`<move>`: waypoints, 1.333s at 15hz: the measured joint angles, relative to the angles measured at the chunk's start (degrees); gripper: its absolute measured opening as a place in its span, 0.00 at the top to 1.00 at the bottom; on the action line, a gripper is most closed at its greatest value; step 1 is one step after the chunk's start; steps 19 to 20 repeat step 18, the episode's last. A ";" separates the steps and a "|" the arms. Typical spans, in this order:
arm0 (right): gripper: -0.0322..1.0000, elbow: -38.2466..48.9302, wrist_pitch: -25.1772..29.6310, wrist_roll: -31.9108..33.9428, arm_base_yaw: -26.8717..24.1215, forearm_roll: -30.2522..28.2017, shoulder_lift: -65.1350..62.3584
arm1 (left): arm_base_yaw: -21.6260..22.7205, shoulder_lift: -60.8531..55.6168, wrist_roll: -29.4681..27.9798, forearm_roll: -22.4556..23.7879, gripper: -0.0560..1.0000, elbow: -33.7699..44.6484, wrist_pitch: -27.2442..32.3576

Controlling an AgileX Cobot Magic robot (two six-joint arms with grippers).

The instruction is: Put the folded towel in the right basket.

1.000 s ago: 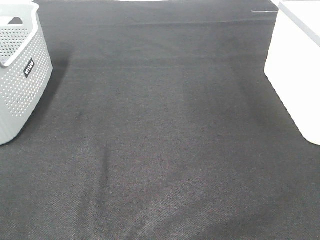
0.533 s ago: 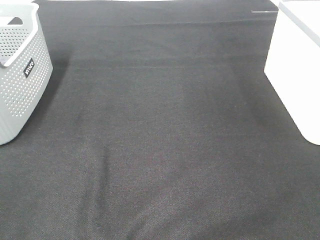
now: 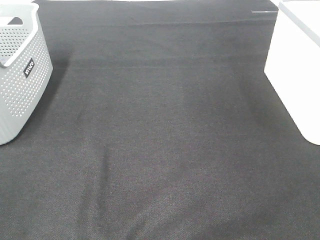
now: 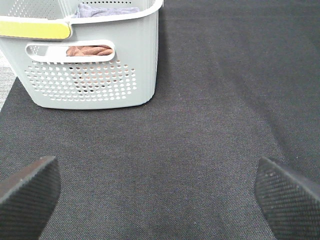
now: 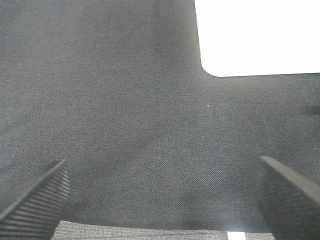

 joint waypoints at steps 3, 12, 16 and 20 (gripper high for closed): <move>0.03 0.00 0.00 0.00 0.00 0.00 0.00 | 0.00 0.00 0.00 0.00 0.02 0.00 0.00; 0.03 0.00 0.00 0.00 0.00 0.00 0.00 | 0.00 0.00 0.00 0.00 0.02 0.00 0.00; 0.03 0.00 0.00 0.00 0.00 0.00 0.00 | 0.00 0.00 0.00 0.00 0.02 0.00 0.00; 0.03 0.00 0.00 0.00 0.00 0.00 0.00 | 0.00 0.00 0.00 0.00 0.02 0.00 0.00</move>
